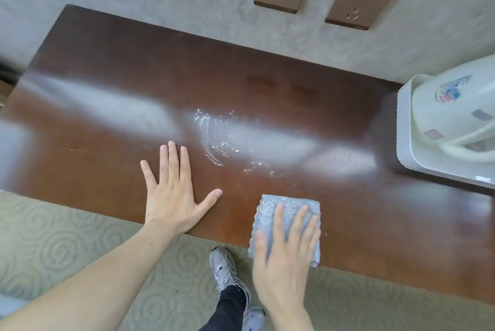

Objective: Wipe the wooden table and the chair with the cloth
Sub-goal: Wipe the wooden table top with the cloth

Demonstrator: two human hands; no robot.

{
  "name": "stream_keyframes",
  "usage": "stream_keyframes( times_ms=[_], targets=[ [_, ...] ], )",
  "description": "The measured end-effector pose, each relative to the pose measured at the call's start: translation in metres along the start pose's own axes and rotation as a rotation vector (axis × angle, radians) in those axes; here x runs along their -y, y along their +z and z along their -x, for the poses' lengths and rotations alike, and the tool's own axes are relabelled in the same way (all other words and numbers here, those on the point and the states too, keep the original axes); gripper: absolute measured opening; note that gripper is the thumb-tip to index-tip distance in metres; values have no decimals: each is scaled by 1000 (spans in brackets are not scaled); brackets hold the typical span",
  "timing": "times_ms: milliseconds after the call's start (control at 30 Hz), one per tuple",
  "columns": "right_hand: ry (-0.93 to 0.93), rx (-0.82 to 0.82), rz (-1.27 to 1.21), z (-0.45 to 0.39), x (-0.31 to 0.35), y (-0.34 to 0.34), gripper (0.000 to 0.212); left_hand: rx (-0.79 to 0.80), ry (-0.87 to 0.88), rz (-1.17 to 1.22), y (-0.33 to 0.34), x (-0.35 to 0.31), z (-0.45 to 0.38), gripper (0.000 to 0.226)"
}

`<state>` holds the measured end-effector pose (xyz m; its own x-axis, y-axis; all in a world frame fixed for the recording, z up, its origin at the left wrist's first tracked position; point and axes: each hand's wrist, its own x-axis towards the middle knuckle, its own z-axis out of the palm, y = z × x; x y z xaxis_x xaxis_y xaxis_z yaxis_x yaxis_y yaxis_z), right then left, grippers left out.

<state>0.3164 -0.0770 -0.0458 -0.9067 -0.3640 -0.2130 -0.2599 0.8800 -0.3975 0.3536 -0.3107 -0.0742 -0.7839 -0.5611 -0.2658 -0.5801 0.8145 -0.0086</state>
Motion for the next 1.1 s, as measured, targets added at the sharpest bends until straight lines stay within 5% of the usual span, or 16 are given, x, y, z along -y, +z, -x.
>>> stream_keyframes(
  times_ms=[800,1100],
  targets=[
    [-8,-16,298,-275,22,-21,69,-78,27,20,6,5,-6,107],
    [-180,10,269,-131,17,0,69,-89,26,31,6,6,-4,101]
  ],
)
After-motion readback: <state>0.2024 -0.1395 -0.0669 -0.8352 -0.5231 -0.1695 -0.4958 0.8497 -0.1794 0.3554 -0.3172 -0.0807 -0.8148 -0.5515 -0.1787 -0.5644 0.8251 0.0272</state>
